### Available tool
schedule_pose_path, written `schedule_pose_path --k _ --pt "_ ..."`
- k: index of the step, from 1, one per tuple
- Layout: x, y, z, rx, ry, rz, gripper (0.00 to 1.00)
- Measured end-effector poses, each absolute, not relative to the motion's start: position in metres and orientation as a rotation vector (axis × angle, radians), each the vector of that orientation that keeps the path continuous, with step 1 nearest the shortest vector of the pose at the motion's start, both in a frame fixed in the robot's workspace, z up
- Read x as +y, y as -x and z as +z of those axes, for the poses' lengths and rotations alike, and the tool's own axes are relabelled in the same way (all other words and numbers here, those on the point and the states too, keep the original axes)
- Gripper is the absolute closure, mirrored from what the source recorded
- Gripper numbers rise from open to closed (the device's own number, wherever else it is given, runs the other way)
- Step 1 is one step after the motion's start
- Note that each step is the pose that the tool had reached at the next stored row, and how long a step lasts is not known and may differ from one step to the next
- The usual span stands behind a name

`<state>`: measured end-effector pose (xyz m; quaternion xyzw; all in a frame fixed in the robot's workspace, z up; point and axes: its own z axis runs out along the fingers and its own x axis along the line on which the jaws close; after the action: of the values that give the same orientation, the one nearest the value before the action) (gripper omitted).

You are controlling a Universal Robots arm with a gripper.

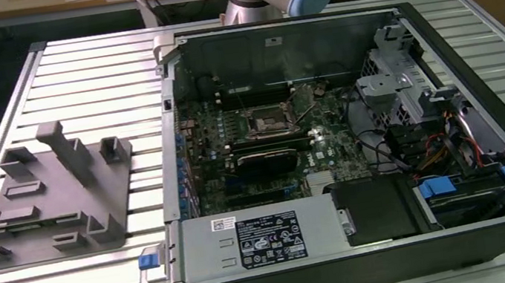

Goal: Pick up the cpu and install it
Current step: 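Pick up the cpu and move it towards the insertion slot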

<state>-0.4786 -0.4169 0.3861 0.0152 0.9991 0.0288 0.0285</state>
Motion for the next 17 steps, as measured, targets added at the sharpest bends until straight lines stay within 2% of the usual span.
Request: schedule_pose_path --k 17 --pt "-0.417 0.479 0.403 3.081 -0.047 0.089 0.46"
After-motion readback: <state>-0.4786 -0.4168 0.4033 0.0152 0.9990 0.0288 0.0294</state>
